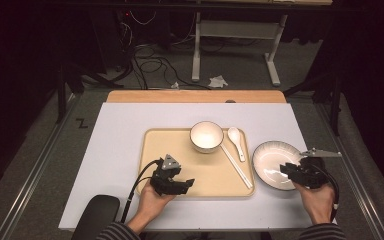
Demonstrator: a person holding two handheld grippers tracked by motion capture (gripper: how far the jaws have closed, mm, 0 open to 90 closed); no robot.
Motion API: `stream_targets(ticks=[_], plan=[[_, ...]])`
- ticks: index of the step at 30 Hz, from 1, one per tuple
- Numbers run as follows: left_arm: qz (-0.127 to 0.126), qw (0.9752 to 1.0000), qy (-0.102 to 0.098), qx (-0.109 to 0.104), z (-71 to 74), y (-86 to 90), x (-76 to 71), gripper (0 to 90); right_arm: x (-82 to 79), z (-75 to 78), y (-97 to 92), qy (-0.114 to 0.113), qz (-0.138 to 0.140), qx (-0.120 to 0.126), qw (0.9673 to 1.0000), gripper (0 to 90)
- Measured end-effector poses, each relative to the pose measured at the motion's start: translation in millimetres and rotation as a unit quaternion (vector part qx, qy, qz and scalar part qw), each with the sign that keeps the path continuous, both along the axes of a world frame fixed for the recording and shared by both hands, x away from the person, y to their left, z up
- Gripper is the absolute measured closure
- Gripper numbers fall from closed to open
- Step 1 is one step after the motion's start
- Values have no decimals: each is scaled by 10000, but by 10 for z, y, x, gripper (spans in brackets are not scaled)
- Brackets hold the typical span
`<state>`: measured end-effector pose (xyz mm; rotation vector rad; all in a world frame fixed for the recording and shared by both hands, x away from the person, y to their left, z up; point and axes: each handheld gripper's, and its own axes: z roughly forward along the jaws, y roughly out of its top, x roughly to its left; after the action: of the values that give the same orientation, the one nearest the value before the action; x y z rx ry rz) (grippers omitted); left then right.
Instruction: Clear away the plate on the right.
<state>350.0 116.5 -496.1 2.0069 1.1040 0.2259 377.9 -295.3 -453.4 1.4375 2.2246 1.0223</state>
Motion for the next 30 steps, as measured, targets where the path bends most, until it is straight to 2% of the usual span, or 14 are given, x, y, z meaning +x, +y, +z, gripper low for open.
stream_targets(ticks=[6, 11, 15, 17, 19, 21, 28, 30], plan=[[-183, 9998, -72, 68, 6, -85, -1, 339, -29, -1, -125, 186, -137, -116, 9997, 710], [-258, 9996, -57, 106, -4, -125, 35, 338, -34, 22, -243, 132, -332, -267, 9990, 709], [-326, 9993, -75, 150, -17, -180, 34, 330, -48, 22, -302, 200, -387, -393, 9983, 713], [-299, 9991, -146, 275, -10, -190, 33, 329, -56, 32, -348, 191, -482, -409, 9978, 713], [-259, 9984, -302, 413, 5, -197, 25, 329, -58, 43, -388, 188, -553, -424, 9974, 712], [-233, 9982, -354, 434, 16, -192, 18, 329, -57, 49, -430, 212, -615, -454, 9969, 712], [-209, 9976, -385, 530, 20, -189, 2, 329, 6, 52, -603, 316, -811, -622, 9943, 710], [-154, 9968, -459, 641, 29, -185, -22, 328, 29, 44, -644, 377, -851, -687, 9933, 709]])
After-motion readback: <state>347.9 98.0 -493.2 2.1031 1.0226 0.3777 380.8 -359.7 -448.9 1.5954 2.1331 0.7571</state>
